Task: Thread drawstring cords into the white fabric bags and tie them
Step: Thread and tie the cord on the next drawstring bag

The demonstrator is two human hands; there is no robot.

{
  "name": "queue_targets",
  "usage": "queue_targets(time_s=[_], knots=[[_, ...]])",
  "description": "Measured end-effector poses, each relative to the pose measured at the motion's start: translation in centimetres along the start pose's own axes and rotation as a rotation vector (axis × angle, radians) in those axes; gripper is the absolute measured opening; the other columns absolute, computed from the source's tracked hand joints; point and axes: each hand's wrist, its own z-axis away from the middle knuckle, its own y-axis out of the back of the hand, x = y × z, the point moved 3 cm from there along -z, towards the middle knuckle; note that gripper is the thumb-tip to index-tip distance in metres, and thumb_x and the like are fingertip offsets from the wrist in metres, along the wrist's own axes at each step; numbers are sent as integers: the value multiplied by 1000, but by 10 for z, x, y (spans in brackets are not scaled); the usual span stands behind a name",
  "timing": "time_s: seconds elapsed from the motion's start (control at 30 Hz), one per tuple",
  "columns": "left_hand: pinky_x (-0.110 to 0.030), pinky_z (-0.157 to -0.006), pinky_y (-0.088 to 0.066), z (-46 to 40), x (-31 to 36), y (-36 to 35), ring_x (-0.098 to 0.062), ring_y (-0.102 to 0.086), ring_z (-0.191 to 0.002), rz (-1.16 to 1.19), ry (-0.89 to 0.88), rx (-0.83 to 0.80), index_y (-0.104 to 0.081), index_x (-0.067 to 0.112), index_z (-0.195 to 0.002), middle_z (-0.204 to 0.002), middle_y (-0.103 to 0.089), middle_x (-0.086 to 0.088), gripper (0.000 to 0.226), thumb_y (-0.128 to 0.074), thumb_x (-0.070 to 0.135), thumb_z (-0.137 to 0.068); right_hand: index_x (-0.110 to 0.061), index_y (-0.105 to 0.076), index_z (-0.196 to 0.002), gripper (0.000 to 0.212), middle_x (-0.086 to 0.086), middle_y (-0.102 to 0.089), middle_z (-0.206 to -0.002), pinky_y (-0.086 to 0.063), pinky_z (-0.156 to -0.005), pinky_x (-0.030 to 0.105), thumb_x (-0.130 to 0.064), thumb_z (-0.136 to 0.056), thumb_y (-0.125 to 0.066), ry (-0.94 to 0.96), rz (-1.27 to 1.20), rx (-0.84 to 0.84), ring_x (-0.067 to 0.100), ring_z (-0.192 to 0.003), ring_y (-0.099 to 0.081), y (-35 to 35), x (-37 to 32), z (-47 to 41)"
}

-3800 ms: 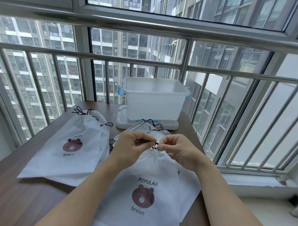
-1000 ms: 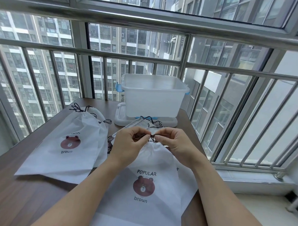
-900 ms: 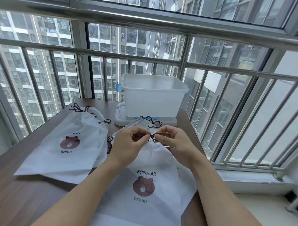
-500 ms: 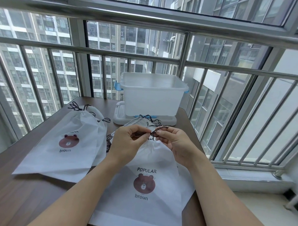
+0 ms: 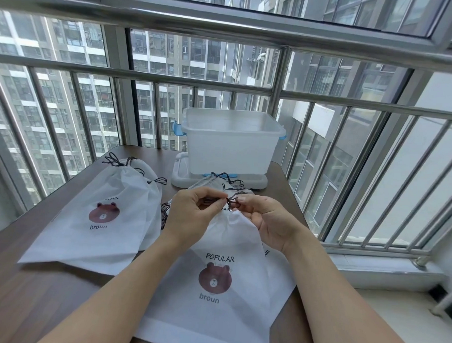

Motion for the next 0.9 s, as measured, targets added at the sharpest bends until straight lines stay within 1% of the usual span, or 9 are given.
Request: queue_targets(time_s=[0.07,0.17,0.23,0.3,0.43,0.6,0.77,0.83,0.9], knots=[[-14,-74,-52,-1,-1,0,-8,-72,-79,-1,2,4,-78,21,-86,-81,-77,8,17,-75,4,-85,4,-67,-108,27,15,-71,-95,-60,-72,27,-1,-82,-71,10,15,-26,19,-80,-71,0,-1,1],[-15,-74,-52,-1,-2,0,-8,-72,-78,-1,3,4,-78,19,-87,-81,-77,7,16,-75,4,-85,-1,-70,-101,23,15,-70,-96,-59,-76,27,-2,-79,-71,31,64,-45,19,-81,-70,-1,-2,2],[-15,-74,-52,0,-2,0,-8,-72,-79,2,8,3,-79,18,-88,-81,-77,6,15,-75,4,-85,-3,-70,-93,14,13,-69,-93,-59,-74,26,-9,-82,-75,24,74,-22,18,-78,-69,-4,-2,3],[-15,-74,-52,-1,-2,0,-8,-72,-79,1,15,4,-79,18,-88,-82,-77,6,14,-75,5,-85,-3,-70,-89,16,12,-69,-88,-59,-72,25,-18,-84,-72,29,58,25,17,-75,-68,-4,-2,2],[-18,-76,-53,-1,-3,0,-9,-73,-80,-6,20,2,-79,18,-90,-82,-77,6,14,-75,5,-85,3,-70,-98,11,14,-72,-88,-58,-66,23,-2,-89,-66,38,63,2,16,-73,-71,-3,-2,4],[-18,-77,-54,-1,-4,0,-9,-73,-81,-7,35,3,-79,16,-91,-83,-77,5,12,-75,5,-86,3,-68,-94,12,10,-72,-76,-54,-54,18,12,-89,-62,53,126,51,11,-57,-68,-5,-5,10],[-19,-78,-55,0,-3,0,-11,-73,-81,-3,30,-6,-79,14,-91,-83,-77,3,12,-75,4,-86,-9,-73,-87,21,10,-73,-84,-58,-59,28,10,-79,-73,53,162,99,18,-68,-69,0,-3,6],[-18,-77,-54,0,-3,0,-11,-73,-81,-4,25,-9,-79,15,-90,-83,-77,3,13,-75,4,-85,-10,-74,-89,23,9,-73,-85,-58,-58,28,10,-78,-74,48,149,136,17,-67,-69,3,-3,4],[-17,-76,-53,0,-3,0,-10,-72,-80,-9,20,-11,-79,17,-89,-82,-77,4,14,-74,4,-86,-13,-76,-88,23,8,-73,-86,-56,-61,26,8,-79,-75,49,171,166,15,-65,-66,6,-4,4]])
